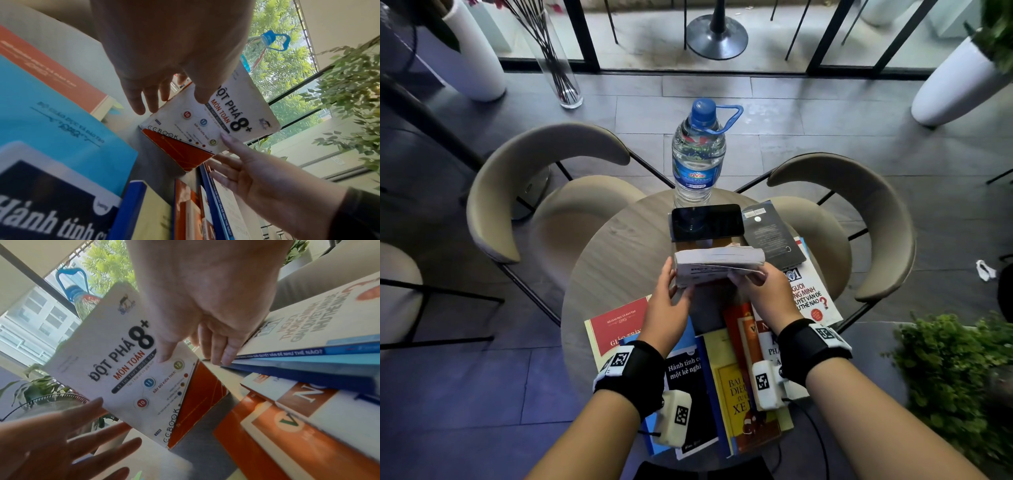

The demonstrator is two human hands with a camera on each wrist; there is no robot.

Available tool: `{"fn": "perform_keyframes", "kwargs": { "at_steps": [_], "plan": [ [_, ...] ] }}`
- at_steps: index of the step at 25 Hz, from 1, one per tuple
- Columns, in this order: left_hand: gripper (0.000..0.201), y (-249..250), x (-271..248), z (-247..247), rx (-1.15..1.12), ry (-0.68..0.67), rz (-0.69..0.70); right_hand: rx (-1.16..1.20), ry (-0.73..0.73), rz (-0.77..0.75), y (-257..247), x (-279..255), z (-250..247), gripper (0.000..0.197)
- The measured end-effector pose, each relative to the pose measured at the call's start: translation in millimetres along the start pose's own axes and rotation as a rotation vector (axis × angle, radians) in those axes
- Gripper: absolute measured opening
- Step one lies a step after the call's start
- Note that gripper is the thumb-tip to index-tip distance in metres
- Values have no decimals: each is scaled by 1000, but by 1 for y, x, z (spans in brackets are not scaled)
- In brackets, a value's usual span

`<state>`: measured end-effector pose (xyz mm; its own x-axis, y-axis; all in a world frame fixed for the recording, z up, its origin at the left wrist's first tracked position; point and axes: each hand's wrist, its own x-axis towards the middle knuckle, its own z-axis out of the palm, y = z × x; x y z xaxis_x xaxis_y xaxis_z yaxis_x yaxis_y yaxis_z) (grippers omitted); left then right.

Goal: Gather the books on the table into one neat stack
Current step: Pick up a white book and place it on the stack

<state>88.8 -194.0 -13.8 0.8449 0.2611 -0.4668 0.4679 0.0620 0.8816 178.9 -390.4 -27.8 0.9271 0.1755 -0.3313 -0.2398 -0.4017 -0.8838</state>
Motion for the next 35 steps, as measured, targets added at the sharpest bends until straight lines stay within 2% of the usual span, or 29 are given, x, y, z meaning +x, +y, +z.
{"fn": "perform_keyframes", "kwargs": {
  "at_steps": [2,4,6,10,12,13,15,17,21,24,27,29,30,31,32,33,34,35],
  "plan": [
    [75,-2,-3,-2,69,16,-3,69,-25,2,-5,-5,-4,44],
    [79,-5,-8,-9,127,36,-26,63,-29,30,-6,-13,-8,53],
    [80,-10,-15,-18,139,55,-45,13,11,52,-5,-26,-10,53],
    [75,-14,-31,-29,102,88,-64,32,46,155,4,-50,-3,43],
    [72,-14,-43,-33,106,94,-63,52,13,209,5,-56,2,44],
    [71,-14,-50,-36,122,109,-67,63,-12,244,4,-59,5,43],
    [69,-18,-64,-44,152,166,-75,127,-83,292,-2,-63,9,27],
    [67,-26,-76,-54,174,262,-112,159,-210,329,-11,-69,15,15],
    [65,-43,-101,-68,99,415,-187,-2,-350,263,-17,-72,32,29],
    [69,-46,-116,-78,41,494,-209,-129,-399,189,-32,-73,45,35],
    [75,-57,-115,-93,28,543,-292,-228,-431,146,-41,-66,66,38],
    [68,-67,-110,-104,4,550,-364,-323,-447,143,-38,-55,88,48],
    [53,-71,-106,-109,-36,556,-385,-368,-466,143,-36,-48,99,49],
    [27,-75,-100,-112,-68,547,-395,-420,-488,141,-35,-43,109,46],
    [15,-79,-94,-115,-84,516,-418,-459,-505,139,-30,-38,119,41],
    [23,-83,-88,-116,-89,529,-442,-489,-510,143,-26,-33,129,37],
    [20,-86,-86,-116,-103,526,-457,-520,-512,147,-21,-29,137,35],
    [26,-86,-81,-116,-127,519,-461,-562,-509,159,-19,-27,140,35]
  ]
}}
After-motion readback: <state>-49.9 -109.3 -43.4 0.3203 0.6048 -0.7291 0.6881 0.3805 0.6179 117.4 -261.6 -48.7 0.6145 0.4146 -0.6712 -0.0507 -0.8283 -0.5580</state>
